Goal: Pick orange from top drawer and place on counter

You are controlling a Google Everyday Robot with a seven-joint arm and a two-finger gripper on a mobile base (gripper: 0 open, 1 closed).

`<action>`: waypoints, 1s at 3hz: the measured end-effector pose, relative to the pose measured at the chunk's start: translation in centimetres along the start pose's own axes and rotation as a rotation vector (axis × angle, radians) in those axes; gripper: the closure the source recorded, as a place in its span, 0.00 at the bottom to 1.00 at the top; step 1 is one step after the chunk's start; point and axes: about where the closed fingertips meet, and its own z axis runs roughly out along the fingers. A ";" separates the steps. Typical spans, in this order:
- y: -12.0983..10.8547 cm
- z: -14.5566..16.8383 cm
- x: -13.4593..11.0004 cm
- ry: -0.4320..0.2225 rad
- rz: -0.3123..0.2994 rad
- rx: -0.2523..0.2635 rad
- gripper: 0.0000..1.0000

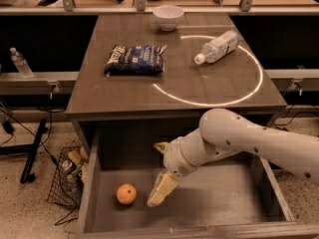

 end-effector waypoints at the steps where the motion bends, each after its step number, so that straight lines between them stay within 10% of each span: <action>1: 0.4 2.2 -0.5 -0.062 0.001 -0.005 0.00; 3: 2.8 3.8 -3.3 -0.212 -0.021 -0.007 0.00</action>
Offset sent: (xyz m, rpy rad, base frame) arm -0.0301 0.0526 -0.0011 0.2444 -0.0207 0.0067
